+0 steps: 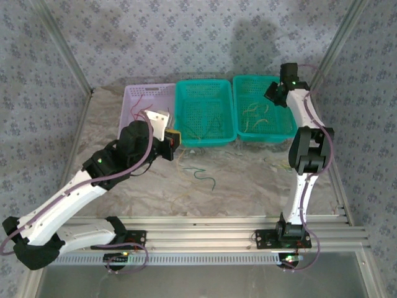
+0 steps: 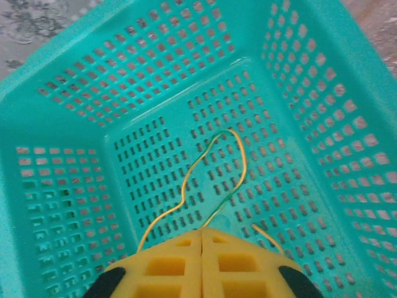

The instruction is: Untangle the cables

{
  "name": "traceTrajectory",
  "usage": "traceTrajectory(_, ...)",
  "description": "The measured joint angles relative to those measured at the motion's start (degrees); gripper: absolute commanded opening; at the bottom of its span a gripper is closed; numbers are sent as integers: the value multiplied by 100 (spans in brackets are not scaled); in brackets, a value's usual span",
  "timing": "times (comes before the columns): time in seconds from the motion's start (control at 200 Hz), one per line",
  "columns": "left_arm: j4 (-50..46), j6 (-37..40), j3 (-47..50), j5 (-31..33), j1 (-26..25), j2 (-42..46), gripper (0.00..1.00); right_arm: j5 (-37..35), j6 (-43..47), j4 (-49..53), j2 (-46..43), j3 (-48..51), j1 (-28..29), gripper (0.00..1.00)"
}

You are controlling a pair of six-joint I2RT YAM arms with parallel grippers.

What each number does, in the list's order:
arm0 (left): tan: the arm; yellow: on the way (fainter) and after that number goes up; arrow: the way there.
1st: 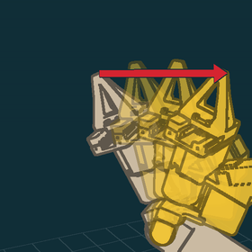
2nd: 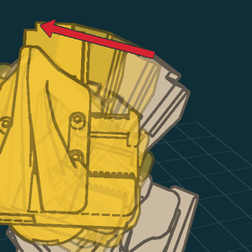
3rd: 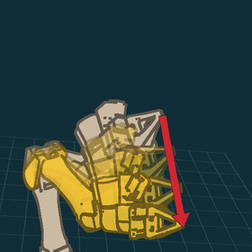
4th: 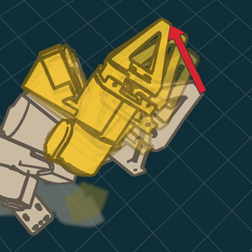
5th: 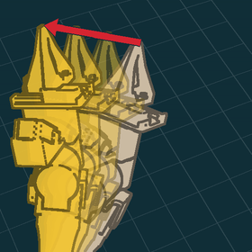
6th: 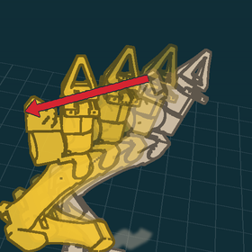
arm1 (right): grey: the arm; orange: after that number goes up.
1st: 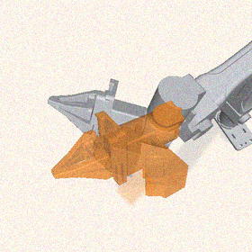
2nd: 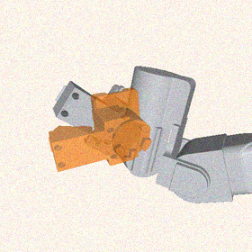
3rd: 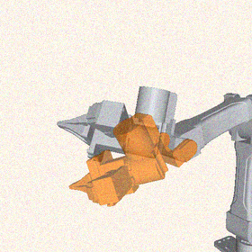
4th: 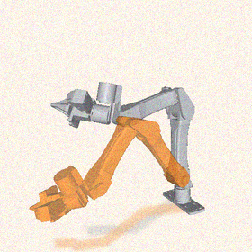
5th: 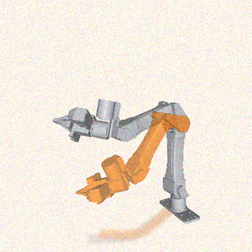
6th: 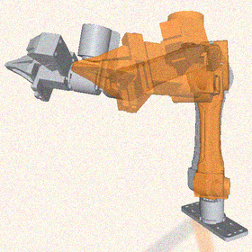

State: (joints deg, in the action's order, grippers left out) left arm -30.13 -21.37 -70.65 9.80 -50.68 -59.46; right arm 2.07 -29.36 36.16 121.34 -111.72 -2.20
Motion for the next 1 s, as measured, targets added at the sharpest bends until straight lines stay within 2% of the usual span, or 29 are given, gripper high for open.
traceTrajectory(0.175, 4, 0, 0, 0, -13, -68, 0, -238, 85, -33, -409, 450, 50, 37)
traceTrajectory(0.3, 26, -17, 0, 2, -13, -142, 0, -378, 63, -339, -1316, 1091, 319, 47)
traceTrajectory(0.66, 74, -11, 0, 2, -13, -254, 0, -841, 22, -1231, -4835, 4164, 372, 55)
traceTrajectory(0.844, 269, 31, 9, -17, -13, -459, 0, -874, 9, -1172, -5646, 5515, 374, 55)
traceTrajectory(1.004, 382, 74, -297, -85, -26, -841, 0, -903, -4, -1034, -6105, 6306, 374, 56)
